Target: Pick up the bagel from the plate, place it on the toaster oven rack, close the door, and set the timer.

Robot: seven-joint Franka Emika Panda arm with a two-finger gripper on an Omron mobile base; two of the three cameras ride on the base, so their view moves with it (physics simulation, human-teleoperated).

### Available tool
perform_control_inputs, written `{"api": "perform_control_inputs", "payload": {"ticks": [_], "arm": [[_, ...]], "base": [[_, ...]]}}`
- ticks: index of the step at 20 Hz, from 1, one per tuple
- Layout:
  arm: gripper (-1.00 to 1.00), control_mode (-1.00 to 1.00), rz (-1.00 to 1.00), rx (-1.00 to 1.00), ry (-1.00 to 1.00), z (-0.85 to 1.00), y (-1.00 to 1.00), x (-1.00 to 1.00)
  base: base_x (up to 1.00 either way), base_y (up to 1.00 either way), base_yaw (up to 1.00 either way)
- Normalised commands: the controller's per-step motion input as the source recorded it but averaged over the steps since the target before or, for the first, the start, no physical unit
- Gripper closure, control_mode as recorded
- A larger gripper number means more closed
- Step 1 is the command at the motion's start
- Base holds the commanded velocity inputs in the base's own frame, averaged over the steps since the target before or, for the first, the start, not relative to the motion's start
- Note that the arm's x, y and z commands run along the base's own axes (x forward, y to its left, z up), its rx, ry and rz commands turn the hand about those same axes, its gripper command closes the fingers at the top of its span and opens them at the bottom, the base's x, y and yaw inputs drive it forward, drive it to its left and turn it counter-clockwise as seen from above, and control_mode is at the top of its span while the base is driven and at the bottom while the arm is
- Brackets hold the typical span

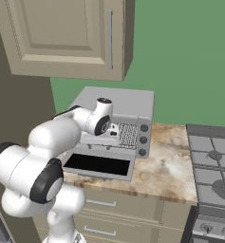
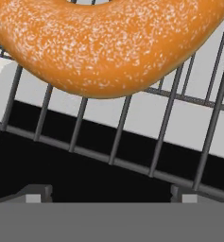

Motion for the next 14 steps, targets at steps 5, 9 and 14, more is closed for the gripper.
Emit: {"api": "perform_control_inputs", "payload": {"ticks": [5,9,14], "arm": [[-1.0,-1.0,0.0,0.0,0.0,0.0,0.0,0.65],[-1.0,-1.0,0.0,0.0,0.0,0.0,0.0,0.37],[-1.0,-1.0,0.0,0.0,-0.06,0.0,-0.26,-0.75]], "base": [[0.0,0.0,0.0],[0.0,0.0,0.0],[0.0,0.0,0.0]]}}
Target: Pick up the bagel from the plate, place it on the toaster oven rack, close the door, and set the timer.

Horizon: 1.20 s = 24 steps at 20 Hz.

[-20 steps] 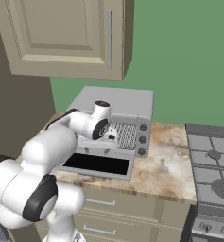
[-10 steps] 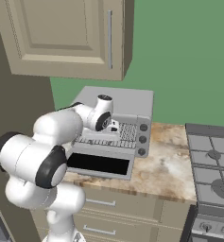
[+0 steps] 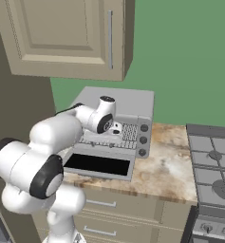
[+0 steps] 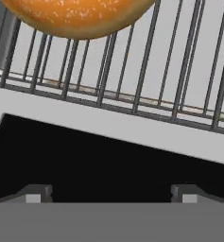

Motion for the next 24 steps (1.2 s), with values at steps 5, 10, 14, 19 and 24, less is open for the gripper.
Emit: {"api": "perform_control_inputs", "payload": {"ticks": [5,10,14,19,24], "arm": [[-1.0,-1.0,0.0,0.01,-0.11,0.31,-0.36,-0.99],[-1.0,-1.0,0.0,0.04,-0.04,0.54,-0.5,-0.57],[-1.0,-1.0,0.0,0.15,0.0,0.35,-0.75,-0.11],[-1.0,-1.0,0.0,0.28,0.03,0.05,-0.78,0.0],[-1.0,-1.0,0.0,0.3,0.05,-0.06,-0.62,0.0]], "base": [[0.0,0.0,0.0],[0.0,0.0,0.0],[0.0,0.0,0.0],[0.0,0.0,0.0],[0.0,0.0,0.0]]}}
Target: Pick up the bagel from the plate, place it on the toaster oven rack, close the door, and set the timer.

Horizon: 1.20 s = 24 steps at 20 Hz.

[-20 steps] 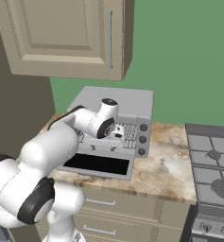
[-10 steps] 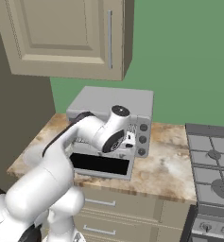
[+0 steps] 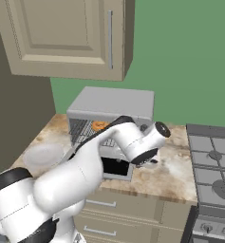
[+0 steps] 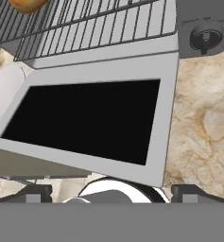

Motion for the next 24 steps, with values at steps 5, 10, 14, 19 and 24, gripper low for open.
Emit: {"api": "perform_control_inputs", "payload": {"ticks": [5,10,14,19,24], "arm": [[-1.0,-1.0,0.0,0.25,0.1,-0.3,-0.19,0.0],[-1.0,-1.0,0.0,0.21,0.15,-0.4,0.0,0.0],[-1.0,-1.0,0.0,0.18,0.15,-0.34,0.0,0.0],[-1.0,-1.0,-0.02,0.12,0.11,-0.2,0.0,0.0],[-1.0,-1.0,-0.03,0.08,0.08,-0.13,0.0,0.0]], "base": [[0.0,0.0,0.0],[0.0,0.0,0.0],[0.0,0.0,0.0],[0.0,0.0,0.0],[0.0,0.0,0.0]]}}
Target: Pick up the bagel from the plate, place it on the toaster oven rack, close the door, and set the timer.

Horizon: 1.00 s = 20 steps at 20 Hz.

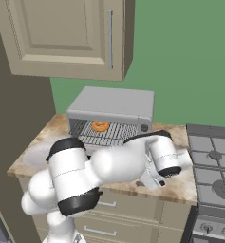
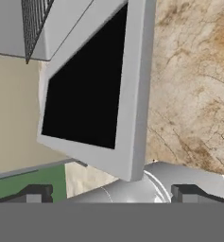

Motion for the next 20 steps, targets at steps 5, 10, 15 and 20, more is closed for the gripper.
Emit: {"api": "perform_control_inputs", "payload": {"ticks": [5,10,15,20], "arm": [[-1.0,-1.0,-0.05,0.04,0.06,-0.09,0.0,0.0],[-1.0,-1.0,-0.08,0.01,0.04,-0.11,0.07,0.05],[-1.0,-1.0,-0.08,0.0,0.01,-0.12,0.09,0.15],[-1.0,-1.0,-0.04,0.0,0.0,-0.21,0.13,0.03]], "base": [[0.0,0.0,0.0],[0.0,0.0,0.0],[0.0,0.0,0.0],[0.0,0.0,0.0]]}}
